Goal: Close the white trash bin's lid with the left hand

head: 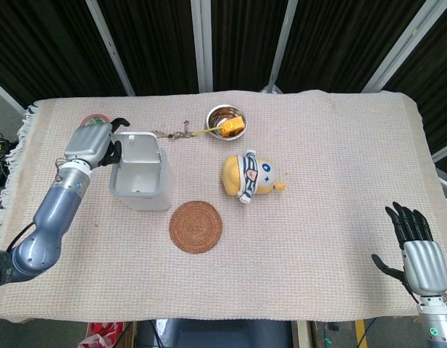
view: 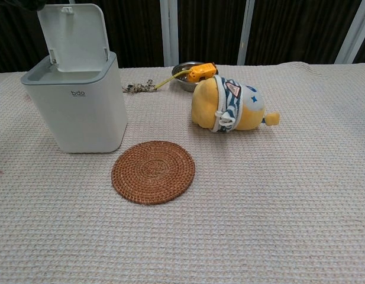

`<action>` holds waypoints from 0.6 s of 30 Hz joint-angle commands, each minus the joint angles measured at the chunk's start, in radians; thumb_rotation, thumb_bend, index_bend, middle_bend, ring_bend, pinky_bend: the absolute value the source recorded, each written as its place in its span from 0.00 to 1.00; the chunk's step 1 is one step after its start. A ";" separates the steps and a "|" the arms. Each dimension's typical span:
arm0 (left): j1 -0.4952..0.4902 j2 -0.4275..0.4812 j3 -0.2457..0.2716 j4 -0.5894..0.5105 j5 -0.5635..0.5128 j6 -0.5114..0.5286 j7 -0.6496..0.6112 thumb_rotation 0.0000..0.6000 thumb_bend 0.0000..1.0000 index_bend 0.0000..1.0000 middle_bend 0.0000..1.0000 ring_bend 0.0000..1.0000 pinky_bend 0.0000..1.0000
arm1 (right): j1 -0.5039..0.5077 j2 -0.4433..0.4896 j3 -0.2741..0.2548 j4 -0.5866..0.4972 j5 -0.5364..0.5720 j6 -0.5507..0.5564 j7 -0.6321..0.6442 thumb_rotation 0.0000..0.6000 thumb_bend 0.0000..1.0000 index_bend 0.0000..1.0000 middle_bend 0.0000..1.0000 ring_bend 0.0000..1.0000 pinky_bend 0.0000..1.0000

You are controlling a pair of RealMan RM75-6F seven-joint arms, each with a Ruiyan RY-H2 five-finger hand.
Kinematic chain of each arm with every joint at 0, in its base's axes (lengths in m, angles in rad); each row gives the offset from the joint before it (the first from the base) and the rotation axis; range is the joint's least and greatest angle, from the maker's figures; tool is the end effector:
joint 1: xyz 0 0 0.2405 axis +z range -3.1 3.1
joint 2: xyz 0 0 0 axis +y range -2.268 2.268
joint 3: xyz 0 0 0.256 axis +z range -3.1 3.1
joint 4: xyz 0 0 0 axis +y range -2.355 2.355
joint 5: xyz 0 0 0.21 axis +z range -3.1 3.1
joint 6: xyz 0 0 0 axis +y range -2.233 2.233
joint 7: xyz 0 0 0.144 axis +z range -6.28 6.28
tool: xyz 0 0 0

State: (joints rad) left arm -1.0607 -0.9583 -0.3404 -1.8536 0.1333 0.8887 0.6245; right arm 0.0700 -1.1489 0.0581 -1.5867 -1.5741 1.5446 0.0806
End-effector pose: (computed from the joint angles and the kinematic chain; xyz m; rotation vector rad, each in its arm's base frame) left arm -0.0891 0.4065 0.1580 -1.5318 -1.1610 -0.7349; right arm -0.3023 -0.1777 0.1567 1.3732 -0.8983 1.0419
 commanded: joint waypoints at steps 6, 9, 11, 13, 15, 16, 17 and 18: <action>-0.011 0.039 0.026 -0.073 -0.005 -0.002 -0.012 1.00 0.70 0.22 1.00 0.99 0.97 | -0.003 -0.001 -0.002 0.005 -0.005 0.006 0.000 1.00 0.24 0.00 0.00 0.00 0.00; 0.001 0.070 0.035 -0.113 -0.002 -0.018 -0.035 1.00 0.70 0.23 1.00 0.99 0.97 | -0.005 0.001 -0.003 0.007 -0.008 0.011 0.002 1.00 0.24 0.00 0.00 0.00 0.00; 0.011 0.091 0.042 -0.138 0.011 -0.030 -0.047 1.00 0.70 0.23 1.00 0.99 0.97 | -0.006 0.000 -0.005 0.007 -0.011 0.013 0.002 1.00 0.24 0.00 0.00 0.00 0.00; 0.023 0.110 0.054 -0.164 0.032 -0.043 -0.056 1.00 0.70 0.24 1.00 0.99 0.97 | -0.007 0.000 -0.006 0.007 -0.013 0.015 -0.001 1.00 0.24 0.00 0.00 0.00 0.00; 0.037 0.123 0.063 -0.185 0.057 -0.048 -0.071 1.00 0.70 0.24 1.00 0.99 0.97 | -0.008 -0.001 -0.006 0.007 -0.015 0.016 -0.004 1.00 0.24 0.00 0.00 0.00 0.00; 0.043 0.127 0.068 -0.194 0.068 -0.050 -0.077 1.00 0.70 0.24 1.00 0.99 0.97 | -0.008 -0.002 -0.006 0.006 -0.015 0.016 -0.005 1.00 0.24 0.00 0.00 0.00 0.00; 0.052 0.134 0.075 -0.206 0.085 -0.050 -0.085 1.00 0.70 0.24 1.00 0.99 0.97 | -0.008 -0.002 -0.006 0.006 -0.014 0.016 -0.004 1.00 0.24 0.00 0.00 0.00 0.00; 0.060 0.139 0.081 -0.214 0.102 -0.049 -0.091 1.00 0.70 0.24 1.00 0.99 0.97 | -0.008 -0.002 -0.006 0.006 -0.013 0.016 -0.004 1.00 0.24 0.00 0.00 0.00 0.00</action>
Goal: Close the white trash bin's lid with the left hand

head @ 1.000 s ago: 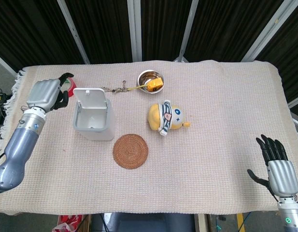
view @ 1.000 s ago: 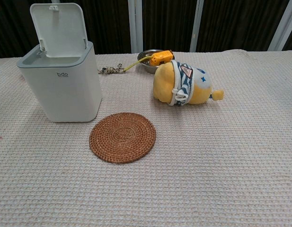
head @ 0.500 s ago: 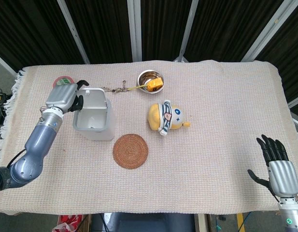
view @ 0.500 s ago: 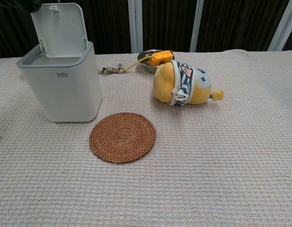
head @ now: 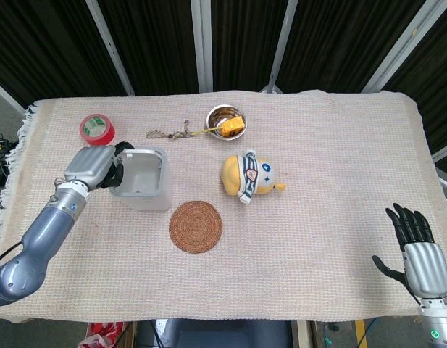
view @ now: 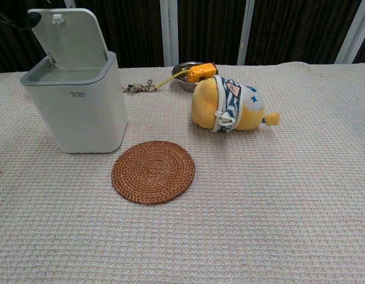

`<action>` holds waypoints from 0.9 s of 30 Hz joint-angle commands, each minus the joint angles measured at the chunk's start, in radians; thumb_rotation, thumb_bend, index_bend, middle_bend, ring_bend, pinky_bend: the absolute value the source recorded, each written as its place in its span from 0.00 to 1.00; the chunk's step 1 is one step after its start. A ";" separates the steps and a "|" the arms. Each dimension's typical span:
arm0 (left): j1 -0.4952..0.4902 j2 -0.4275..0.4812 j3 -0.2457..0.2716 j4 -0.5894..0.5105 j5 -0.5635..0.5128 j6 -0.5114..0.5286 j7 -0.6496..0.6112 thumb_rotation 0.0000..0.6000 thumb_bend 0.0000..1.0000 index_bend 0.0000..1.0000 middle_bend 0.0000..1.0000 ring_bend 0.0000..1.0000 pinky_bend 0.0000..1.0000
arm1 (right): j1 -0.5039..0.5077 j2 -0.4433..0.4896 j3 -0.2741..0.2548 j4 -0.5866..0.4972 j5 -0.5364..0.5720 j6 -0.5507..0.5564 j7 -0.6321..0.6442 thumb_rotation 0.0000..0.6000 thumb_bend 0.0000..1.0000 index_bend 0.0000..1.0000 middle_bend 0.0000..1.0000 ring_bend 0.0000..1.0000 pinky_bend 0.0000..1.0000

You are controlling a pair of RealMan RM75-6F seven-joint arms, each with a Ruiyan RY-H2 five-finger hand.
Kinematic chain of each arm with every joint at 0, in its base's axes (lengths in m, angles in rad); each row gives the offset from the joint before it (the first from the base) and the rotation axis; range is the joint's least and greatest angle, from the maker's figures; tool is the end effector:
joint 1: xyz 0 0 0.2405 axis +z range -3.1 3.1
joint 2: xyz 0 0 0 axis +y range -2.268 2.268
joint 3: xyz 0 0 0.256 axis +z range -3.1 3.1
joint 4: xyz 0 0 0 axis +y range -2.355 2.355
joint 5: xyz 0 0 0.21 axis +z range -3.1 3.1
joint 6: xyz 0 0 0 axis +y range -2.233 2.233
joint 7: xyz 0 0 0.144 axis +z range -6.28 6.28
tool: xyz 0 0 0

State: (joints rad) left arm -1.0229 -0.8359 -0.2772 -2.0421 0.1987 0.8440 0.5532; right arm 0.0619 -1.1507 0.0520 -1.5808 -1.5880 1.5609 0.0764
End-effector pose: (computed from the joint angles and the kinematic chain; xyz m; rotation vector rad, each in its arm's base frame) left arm -0.0949 0.3630 0.1579 -1.6393 -1.2202 -0.6880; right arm -0.3024 -0.1738 0.1571 1.3776 -0.8840 1.0431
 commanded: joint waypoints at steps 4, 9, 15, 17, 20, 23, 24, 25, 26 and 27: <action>0.047 0.031 0.039 -0.052 0.082 -0.006 -0.049 1.00 0.70 0.24 1.00 0.99 0.97 | 0.000 0.000 0.000 -0.001 0.001 0.000 -0.001 1.00 0.24 0.00 0.00 0.00 0.00; 0.077 0.049 0.075 -0.100 0.141 -0.005 -0.071 1.00 0.70 0.24 1.00 0.99 0.97 | -0.001 0.000 -0.001 -0.002 -0.001 0.000 -0.002 1.00 0.24 0.00 0.00 0.00 0.00; 0.096 0.050 0.111 -0.128 0.201 0.009 -0.091 1.00 0.70 0.25 1.00 0.99 0.97 | -0.002 0.000 -0.003 -0.004 -0.004 0.001 -0.006 1.00 0.24 0.00 0.00 0.00 0.00; 0.098 0.050 0.118 -0.131 0.211 0.015 -0.093 1.00 0.70 0.25 1.00 0.99 0.97 | -0.002 0.000 -0.003 -0.004 -0.004 0.001 -0.006 1.00 0.24 0.00 0.00 0.00 0.00; 0.099 0.049 0.123 -0.134 0.220 0.021 -0.096 1.00 0.70 0.25 1.00 0.99 0.97 | -0.002 0.000 -0.003 -0.005 -0.004 0.001 -0.006 1.00 0.24 0.00 0.00 0.00 0.00; 0.100 0.047 0.126 -0.137 0.229 0.029 -0.102 1.00 0.70 0.25 1.00 0.99 0.97 | -0.003 0.001 -0.004 -0.006 -0.005 0.001 -0.005 1.00 0.24 0.00 0.00 0.00 0.00; 0.100 0.046 0.128 -0.137 0.234 0.033 -0.103 1.00 0.70 0.25 1.00 0.99 0.97 | -0.003 0.001 -0.004 -0.006 -0.005 0.001 -0.004 1.00 0.24 0.00 0.00 0.00 0.00; 0.099 0.045 0.129 -0.138 0.236 0.036 -0.102 1.00 0.70 0.25 1.00 0.99 0.97 | -0.003 0.001 -0.004 -0.006 -0.005 0.001 -0.005 1.00 0.24 0.00 0.00 0.00 0.00; 0.098 0.044 0.131 -0.137 0.239 0.039 -0.100 1.00 0.70 0.25 1.00 0.99 0.97 | -0.003 0.001 -0.004 -0.006 -0.006 0.002 -0.005 1.00 0.24 0.00 0.00 0.00 0.00; 0.096 0.042 0.135 -0.137 0.242 0.044 -0.096 1.00 0.70 0.25 1.00 0.99 0.97 | -0.003 0.001 -0.004 -0.006 -0.006 0.002 -0.005 1.00 0.24 0.00 0.00 0.00 0.00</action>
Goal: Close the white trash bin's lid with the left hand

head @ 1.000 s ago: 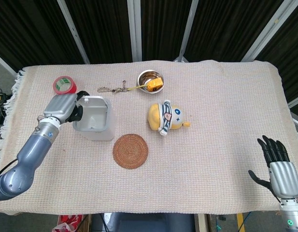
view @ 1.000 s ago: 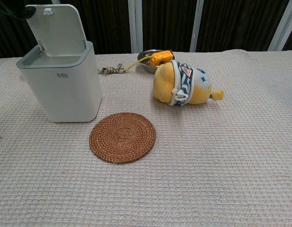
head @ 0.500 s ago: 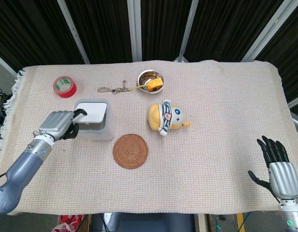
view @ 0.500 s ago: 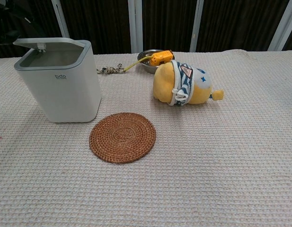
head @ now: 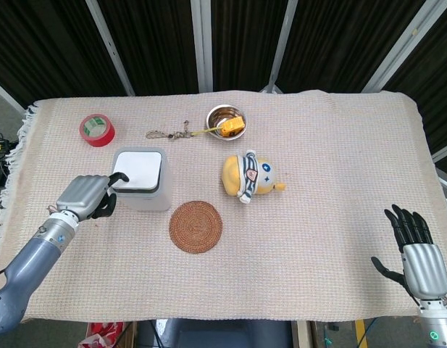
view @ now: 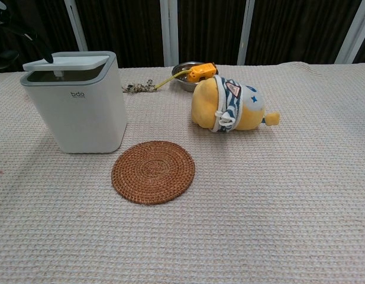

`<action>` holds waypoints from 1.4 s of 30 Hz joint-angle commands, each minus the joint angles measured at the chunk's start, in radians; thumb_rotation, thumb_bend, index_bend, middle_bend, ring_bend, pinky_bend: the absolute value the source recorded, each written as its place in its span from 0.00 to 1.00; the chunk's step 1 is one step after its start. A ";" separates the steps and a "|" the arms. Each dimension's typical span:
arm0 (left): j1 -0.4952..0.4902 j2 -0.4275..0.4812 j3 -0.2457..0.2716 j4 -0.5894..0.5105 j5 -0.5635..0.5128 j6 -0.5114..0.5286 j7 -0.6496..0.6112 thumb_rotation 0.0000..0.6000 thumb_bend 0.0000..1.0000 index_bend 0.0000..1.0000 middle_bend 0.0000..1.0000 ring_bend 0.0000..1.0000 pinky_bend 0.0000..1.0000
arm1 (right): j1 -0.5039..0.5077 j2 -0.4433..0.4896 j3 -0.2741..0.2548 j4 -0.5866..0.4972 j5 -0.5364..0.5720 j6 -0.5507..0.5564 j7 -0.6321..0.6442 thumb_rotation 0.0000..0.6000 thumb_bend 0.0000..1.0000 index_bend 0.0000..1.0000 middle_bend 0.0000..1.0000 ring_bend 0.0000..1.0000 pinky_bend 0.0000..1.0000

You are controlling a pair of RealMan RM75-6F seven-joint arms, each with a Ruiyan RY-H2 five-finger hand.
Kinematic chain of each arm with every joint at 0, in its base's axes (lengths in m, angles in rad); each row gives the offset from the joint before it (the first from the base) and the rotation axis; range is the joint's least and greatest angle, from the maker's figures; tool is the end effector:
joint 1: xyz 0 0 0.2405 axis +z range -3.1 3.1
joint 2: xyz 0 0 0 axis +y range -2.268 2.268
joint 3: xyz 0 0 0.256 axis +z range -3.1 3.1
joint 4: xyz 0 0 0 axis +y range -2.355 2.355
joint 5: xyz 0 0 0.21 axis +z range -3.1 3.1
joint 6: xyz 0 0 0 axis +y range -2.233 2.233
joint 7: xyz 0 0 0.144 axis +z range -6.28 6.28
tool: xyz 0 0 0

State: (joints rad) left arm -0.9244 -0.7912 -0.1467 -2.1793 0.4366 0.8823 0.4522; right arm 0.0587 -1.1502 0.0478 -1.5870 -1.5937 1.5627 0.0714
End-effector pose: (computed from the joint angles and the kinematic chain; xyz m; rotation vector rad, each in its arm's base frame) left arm -0.1234 0.3147 0.1477 -1.7213 -1.2345 -0.6346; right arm -0.3013 -0.1718 0.1561 1.3818 -0.8863 1.0427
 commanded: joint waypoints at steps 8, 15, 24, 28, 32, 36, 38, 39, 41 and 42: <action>-0.020 -0.033 0.023 0.010 -0.001 0.029 0.021 1.00 0.70 0.26 1.00 0.99 0.97 | -0.002 0.001 -0.002 -0.001 -0.003 0.003 0.003 1.00 0.24 0.00 0.00 0.00 0.00; -0.035 -0.059 0.042 0.023 -0.018 0.036 0.035 1.00 0.70 0.26 1.00 0.99 0.97 | -0.004 0.002 -0.002 -0.001 -0.002 0.004 0.007 1.00 0.24 0.00 0.00 0.00 0.00; -0.044 -0.081 0.057 0.036 -0.023 0.054 0.043 1.00 0.70 0.27 1.00 0.99 0.97 | -0.005 0.002 -0.002 -0.001 -0.004 0.007 0.008 1.00 0.24 0.00 0.00 0.00 0.00; -0.047 -0.073 0.057 0.027 -0.020 0.061 0.043 1.00 0.70 0.27 1.00 0.99 0.97 | -0.005 0.002 -0.002 -0.002 -0.004 0.006 0.009 1.00 0.24 0.00 0.00 0.00 0.00; -0.048 -0.069 0.052 0.021 -0.016 0.067 0.034 1.00 0.70 0.26 1.00 0.99 0.97 | -0.005 0.002 -0.002 -0.001 -0.006 0.008 0.010 1.00 0.24 0.00 0.00 0.00 0.00; -0.034 -0.041 0.009 -0.010 0.039 0.107 -0.011 1.00 0.68 0.23 1.00 0.98 0.96 | -0.005 0.002 -0.002 0.001 -0.008 0.009 0.010 1.00 0.24 0.00 0.00 0.00 0.00; -0.016 -0.018 -0.005 -0.032 0.101 0.150 -0.018 1.00 0.62 0.16 0.95 0.91 0.93 | -0.005 0.002 -0.003 0.001 -0.009 0.008 0.010 1.00 0.24 0.00 0.00 0.00 0.00; 0.003 -0.007 -0.005 -0.048 0.144 0.181 -0.020 1.00 0.55 0.10 0.87 0.83 0.87 | -0.005 0.001 -0.002 0.002 -0.010 0.009 0.009 1.00 0.24 0.00 0.00 0.00 0.00; 0.105 -0.005 0.043 -0.106 0.292 0.301 -0.034 1.00 0.42 0.02 0.59 0.61 0.71 | -0.006 0.003 -0.002 0.006 -0.008 0.009 0.007 1.00 0.24 0.00 0.00 0.00 0.00; 0.134 -0.014 0.062 -0.109 0.340 0.328 -0.035 1.00 0.35 0.00 0.38 0.45 0.57 | -0.006 0.003 -0.002 0.007 -0.007 0.009 0.007 1.00 0.24 0.00 0.00 0.00 0.00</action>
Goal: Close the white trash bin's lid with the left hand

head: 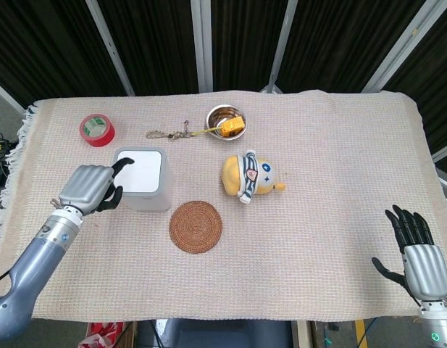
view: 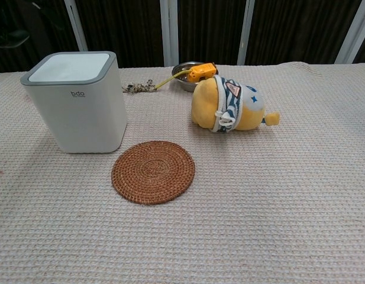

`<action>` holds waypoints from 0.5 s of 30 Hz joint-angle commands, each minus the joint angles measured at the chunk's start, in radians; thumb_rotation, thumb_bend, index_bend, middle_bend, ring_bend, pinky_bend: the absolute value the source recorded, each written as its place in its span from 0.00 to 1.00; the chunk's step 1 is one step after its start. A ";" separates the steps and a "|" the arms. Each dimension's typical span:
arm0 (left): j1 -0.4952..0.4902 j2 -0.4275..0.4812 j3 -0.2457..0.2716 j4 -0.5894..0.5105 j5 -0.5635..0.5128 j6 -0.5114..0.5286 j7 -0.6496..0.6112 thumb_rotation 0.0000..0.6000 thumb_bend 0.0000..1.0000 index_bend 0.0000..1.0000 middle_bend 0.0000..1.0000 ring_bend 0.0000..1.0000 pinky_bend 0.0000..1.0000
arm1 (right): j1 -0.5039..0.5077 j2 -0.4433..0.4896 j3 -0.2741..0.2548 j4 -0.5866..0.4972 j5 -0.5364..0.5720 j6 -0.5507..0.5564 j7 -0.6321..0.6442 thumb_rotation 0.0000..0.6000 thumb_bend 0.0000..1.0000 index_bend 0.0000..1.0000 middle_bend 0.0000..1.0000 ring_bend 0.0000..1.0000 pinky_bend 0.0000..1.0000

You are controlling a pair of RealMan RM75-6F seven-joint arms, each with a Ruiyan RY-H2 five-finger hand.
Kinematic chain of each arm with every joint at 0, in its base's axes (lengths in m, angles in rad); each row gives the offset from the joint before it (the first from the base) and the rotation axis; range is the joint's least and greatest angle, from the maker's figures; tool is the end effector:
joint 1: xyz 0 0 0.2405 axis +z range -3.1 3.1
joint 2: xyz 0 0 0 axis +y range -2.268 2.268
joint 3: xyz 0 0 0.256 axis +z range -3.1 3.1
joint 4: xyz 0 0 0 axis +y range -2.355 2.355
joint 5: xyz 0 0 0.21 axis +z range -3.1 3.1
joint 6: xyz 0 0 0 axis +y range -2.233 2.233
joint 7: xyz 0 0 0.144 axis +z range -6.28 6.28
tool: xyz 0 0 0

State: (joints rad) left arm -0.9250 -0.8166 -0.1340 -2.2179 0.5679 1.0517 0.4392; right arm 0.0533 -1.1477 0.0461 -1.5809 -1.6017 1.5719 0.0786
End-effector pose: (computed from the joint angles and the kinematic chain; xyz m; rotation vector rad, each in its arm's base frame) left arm -0.1047 0.3137 0.1557 -1.7062 -1.0895 -0.7661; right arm -0.3021 -0.1698 0.1579 1.3821 -0.8801 1.0465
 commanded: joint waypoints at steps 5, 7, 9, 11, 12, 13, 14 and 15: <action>0.338 -0.098 0.203 0.020 0.532 0.348 0.001 1.00 0.15 0.00 0.00 0.01 0.12 | -0.003 0.004 0.002 0.006 0.003 0.003 -0.006 1.00 0.24 0.00 0.00 0.00 0.00; 0.415 -0.151 0.254 0.085 0.635 0.415 -0.009 1.00 0.08 0.00 0.00 0.00 0.04 | -0.004 0.004 0.004 0.009 0.004 0.008 -0.012 1.00 0.24 0.00 0.00 0.00 0.00; 0.486 -0.201 0.292 0.156 0.714 0.477 -0.035 1.00 0.03 0.00 0.00 0.00 0.01 | -0.005 0.002 0.006 0.011 0.005 0.011 -0.019 1.00 0.24 0.00 0.00 0.00 0.00; 0.554 -0.249 0.321 0.238 0.778 0.538 -0.070 1.00 0.00 0.00 0.00 0.00 0.00 | -0.006 0.001 0.009 0.014 0.008 0.014 -0.029 1.00 0.24 0.00 0.00 0.00 0.00; 0.593 -0.276 0.335 0.293 0.813 0.575 -0.096 1.00 0.00 0.00 0.00 0.00 0.00 | -0.006 -0.001 0.011 0.016 0.009 0.016 -0.037 1.00 0.24 0.00 0.00 0.00 0.00; 0.617 -0.293 0.342 0.331 0.833 0.598 -0.113 1.00 0.00 0.00 0.00 0.00 0.00 | -0.006 -0.002 0.013 0.017 0.010 0.018 -0.042 1.00 0.24 0.00 0.00 0.00 0.00; 0.648 -0.314 0.350 0.384 0.858 0.626 -0.136 1.00 0.00 0.00 0.00 0.00 0.00 | -0.006 -0.005 0.015 0.018 0.012 0.020 -0.047 1.00 0.24 0.00 0.00 0.00 0.00; 0.664 -0.325 0.355 0.415 0.871 0.639 -0.149 1.00 0.00 0.00 0.00 0.00 0.00 | -0.006 -0.006 0.016 0.018 0.013 0.021 -0.050 1.00 0.24 0.00 0.00 0.00 0.00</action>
State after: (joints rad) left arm -0.3566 -1.0492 0.1544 -1.9495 1.3489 1.6016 0.3626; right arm 0.0474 -1.1525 0.0610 -1.5639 -1.5897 1.5911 0.0307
